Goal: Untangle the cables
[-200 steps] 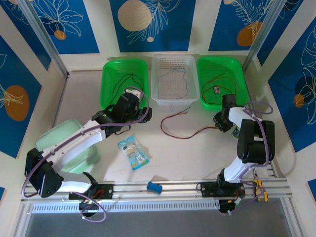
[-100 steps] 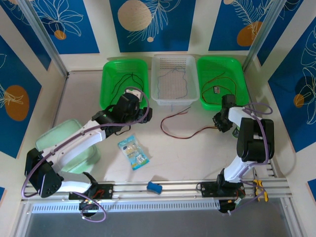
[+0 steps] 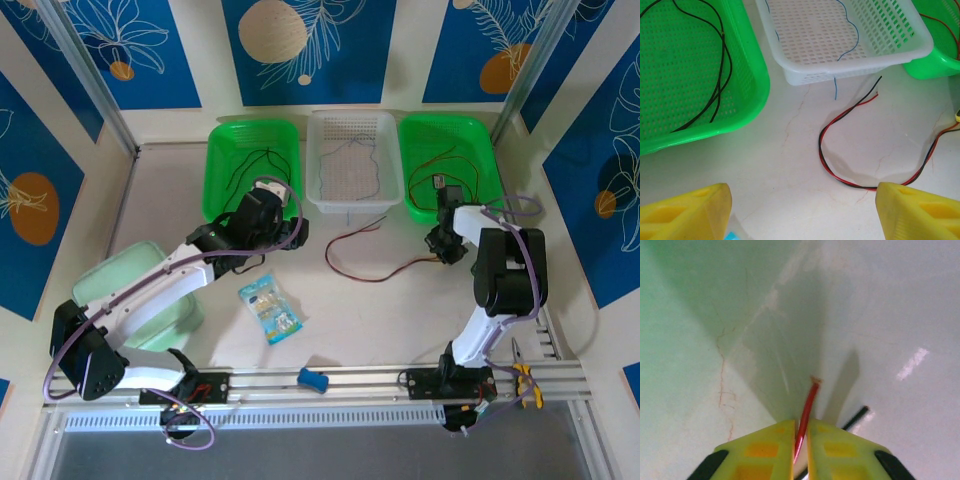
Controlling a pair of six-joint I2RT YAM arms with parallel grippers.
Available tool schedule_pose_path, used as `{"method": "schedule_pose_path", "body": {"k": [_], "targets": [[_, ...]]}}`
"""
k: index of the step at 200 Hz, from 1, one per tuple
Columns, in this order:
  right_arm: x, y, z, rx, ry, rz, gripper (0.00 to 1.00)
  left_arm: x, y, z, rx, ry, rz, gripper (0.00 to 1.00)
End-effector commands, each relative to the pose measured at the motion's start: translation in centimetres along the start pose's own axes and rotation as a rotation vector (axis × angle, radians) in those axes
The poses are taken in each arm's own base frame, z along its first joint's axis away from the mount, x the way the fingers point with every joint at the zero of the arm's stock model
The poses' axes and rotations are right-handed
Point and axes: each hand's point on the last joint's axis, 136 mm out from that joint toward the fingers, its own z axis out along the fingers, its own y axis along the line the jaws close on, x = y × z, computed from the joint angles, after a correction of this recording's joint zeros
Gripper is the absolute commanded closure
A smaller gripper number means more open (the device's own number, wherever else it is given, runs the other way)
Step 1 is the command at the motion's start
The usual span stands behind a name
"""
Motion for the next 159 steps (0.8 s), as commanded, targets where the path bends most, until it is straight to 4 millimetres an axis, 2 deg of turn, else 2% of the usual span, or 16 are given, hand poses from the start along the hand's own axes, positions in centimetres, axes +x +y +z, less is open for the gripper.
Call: {"method": "schedule_pose_path", "body": {"k": [1,14,54,80,99,116,127,159], "targets": [[2.0,-0.8,0.7,0.026,0.093,0.005,0.96,-0.5,-0.2,-0.8,-0.008,-0.014,0.008,0.24],[1.8,-0.4,0.1,-0.015,0.091,0.03,1.0,-0.5,-0.1,-1.0,-0.013,-0.012,0.018,0.24],[0.5,0.5,-2.7,-0.1,0.068,0.071,1.0,-0.1,-0.4,-0.9,-0.006,0.002,0.087,0.24],[0.4,0.1,-4.9,-0.118,0.04,0.094,1.0,0.4,-1.6,-0.5,0.037,0.006,0.138,0.24],[0.9,-0.3,-6.6,-0.161,0.028,0.124,1.0,1.0,-3.3,-0.2,0.11,-0.003,0.197,0.25],[1.7,0.1,-8.8,-0.232,0.016,0.116,1.0,2.0,-5.1,0.1,0.21,-0.012,0.272,0.25],[2.1,0.7,-10.3,-0.294,-0.003,0.086,1.0,2.2,-5.5,0.2,0.237,-0.02,0.276,0.25],[3.4,3.4,-16.3,-0.55,-0.116,-0.104,1.0,0.8,-6.6,-0.2,0.299,0.027,0.167,0.24]]}}
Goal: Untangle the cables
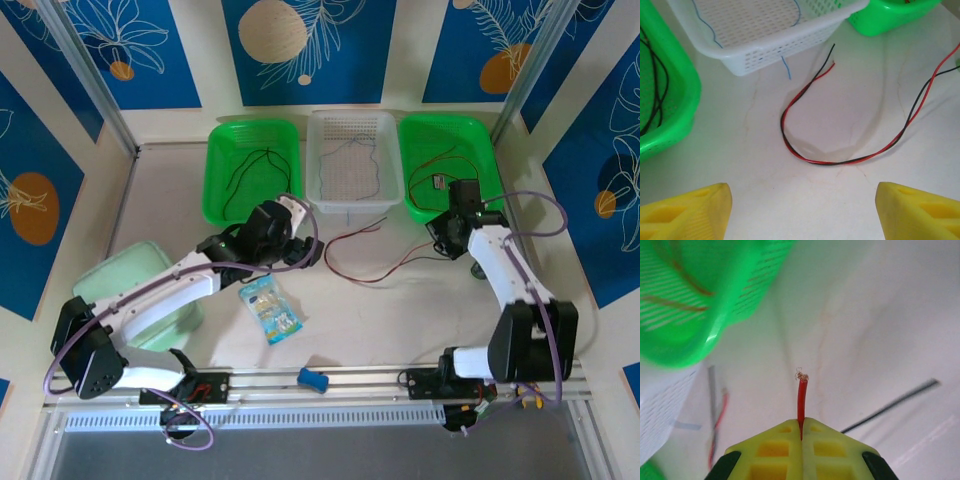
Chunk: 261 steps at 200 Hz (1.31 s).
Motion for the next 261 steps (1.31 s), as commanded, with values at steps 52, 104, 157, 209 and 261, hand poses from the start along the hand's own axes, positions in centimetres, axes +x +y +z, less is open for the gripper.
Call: {"method": "schedule_pose_path", "body": {"k": [52,104,157,209,261], "targets": [[2.5,10.0,-11.9,-0.602,-0.102,-0.386,1.0,-8.0,-2.2,-2.6,0.239,-0.07,-0.206,0.24],[6.3,16.5,-19.6,-0.986,-0.107,-0.676,1.0,-12.8,-0.8,-4.9,0.371,-0.136,-0.357,0.24],[8.9,19.9,-26.0,-1.27,-0.116,-0.902,1.0,-16.3,0.0,-7.4,0.424,-0.197,-0.371,0.25],[10.1,21.5,-30.9,-1.473,-0.103,-1.017,1.0,-17.6,-2.0,-6.4,0.546,-0.188,-0.392,0.29],[10.7,22.2,-32.8,-1.552,-0.062,-1.044,1.0,-17.3,-5.8,-4.4,0.668,-0.173,-0.347,0.3]]}}
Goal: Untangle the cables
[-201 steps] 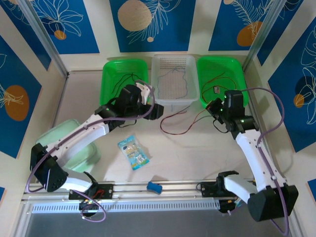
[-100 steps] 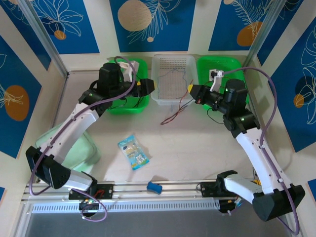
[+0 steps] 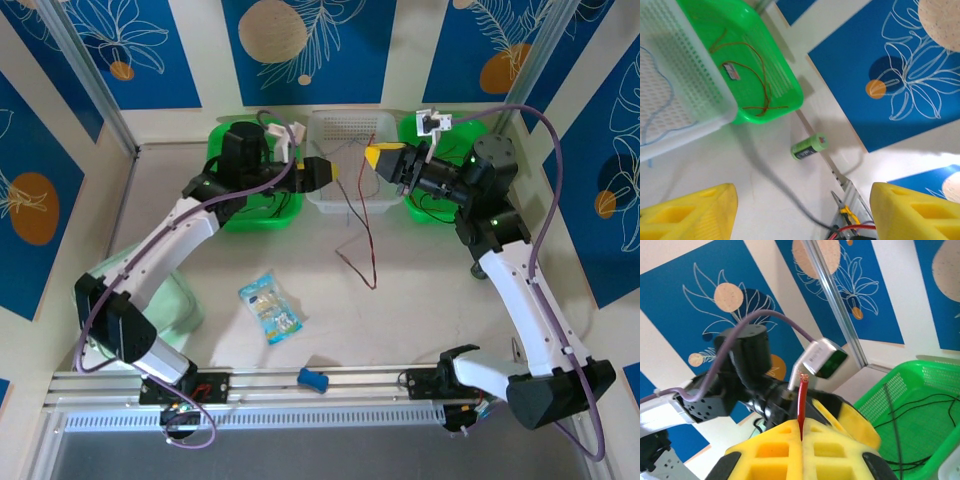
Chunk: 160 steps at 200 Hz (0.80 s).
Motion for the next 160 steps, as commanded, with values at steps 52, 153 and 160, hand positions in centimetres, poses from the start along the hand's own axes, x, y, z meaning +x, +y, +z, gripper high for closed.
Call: {"method": "schedule_pose_path", "body": {"k": [52,153,160], "targets": [[-1.4,3.1,0.2,-0.111,-0.012,-0.047,1.0,1.2,-1.9,2.1,0.066,0.0,0.014,0.26],[-0.7,1.7,0.2,-0.054,-0.013,-0.029,1.0,0.6,-1.9,-3.1,-0.115,-0.108,0.095,0.18],[-0.7,1.6,0.3,-0.056,-0.014,-0.026,1.0,0.7,-1.8,-3.5,-0.127,-0.113,0.092,0.17]]}}
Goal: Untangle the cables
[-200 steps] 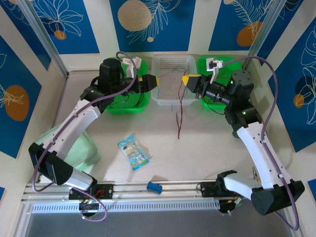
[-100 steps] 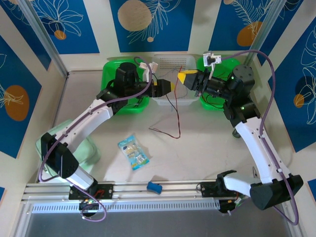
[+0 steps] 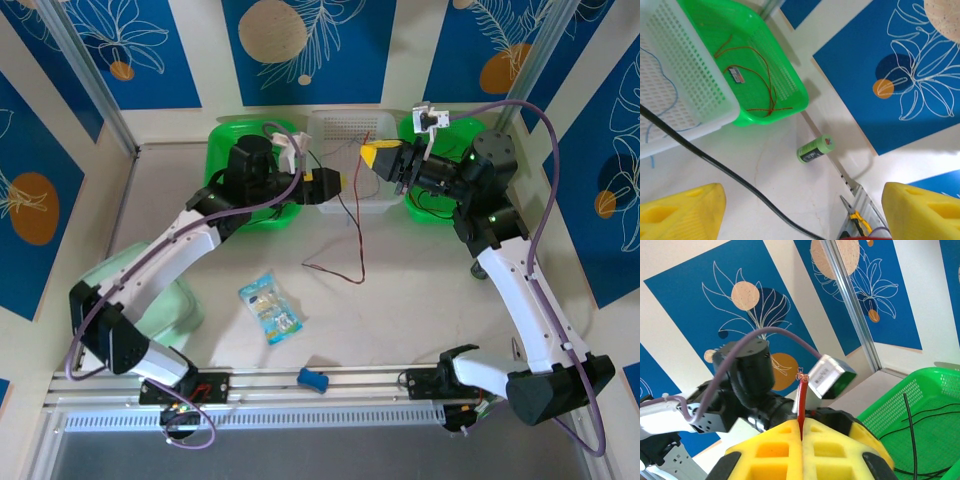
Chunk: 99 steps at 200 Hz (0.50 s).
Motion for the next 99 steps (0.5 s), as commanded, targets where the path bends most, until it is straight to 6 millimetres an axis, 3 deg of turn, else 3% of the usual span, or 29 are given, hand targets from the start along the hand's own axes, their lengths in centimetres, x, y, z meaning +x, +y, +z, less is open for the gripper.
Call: {"method": "schedule_pose_path", "body": {"k": [1,32,77,99], "targets": [[-0.2,0.3,-0.2,0.004,-0.016,-0.009,1.0,-0.6,-0.5,-2.7,-0.059,-0.047,0.039,0.17],[-0.5,0.5,-0.1,-0.008,-0.019,-0.019,1.0,-0.1,-0.1,-2.0,-0.05,-0.038,0.023,0.14],[-1.1,1.1,-0.4,-0.016,-0.026,-0.029,1.0,1.6,3.3,1.5,-0.104,0.021,-0.108,0.13],[-1.1,1.3,-0.4,-0.021,-0.026,-0.023,1.0,1.7,3.3,3.6,-0.046,0.028,-0.152,0.14]]}}
